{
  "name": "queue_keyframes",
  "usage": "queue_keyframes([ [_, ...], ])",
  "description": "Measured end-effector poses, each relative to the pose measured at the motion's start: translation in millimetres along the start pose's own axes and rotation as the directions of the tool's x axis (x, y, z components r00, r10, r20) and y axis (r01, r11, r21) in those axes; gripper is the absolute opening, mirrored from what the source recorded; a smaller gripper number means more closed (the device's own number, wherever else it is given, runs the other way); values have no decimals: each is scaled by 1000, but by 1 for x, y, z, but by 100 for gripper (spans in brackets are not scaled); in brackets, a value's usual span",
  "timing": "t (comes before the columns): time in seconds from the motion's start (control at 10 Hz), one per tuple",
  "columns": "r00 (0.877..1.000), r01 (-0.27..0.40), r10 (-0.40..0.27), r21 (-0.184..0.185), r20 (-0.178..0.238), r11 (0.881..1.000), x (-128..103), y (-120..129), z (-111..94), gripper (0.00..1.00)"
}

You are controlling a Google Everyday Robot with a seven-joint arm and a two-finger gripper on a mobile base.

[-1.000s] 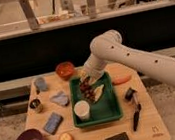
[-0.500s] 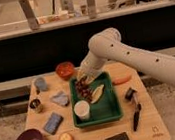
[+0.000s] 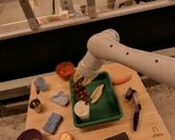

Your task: Place grapes in paper cup

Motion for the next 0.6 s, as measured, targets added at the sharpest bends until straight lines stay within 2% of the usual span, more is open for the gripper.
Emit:
queue_keyframes([
  [0.6, 996, 33, -33, 5, 81, 999, -9, 1, 21, 2],
])
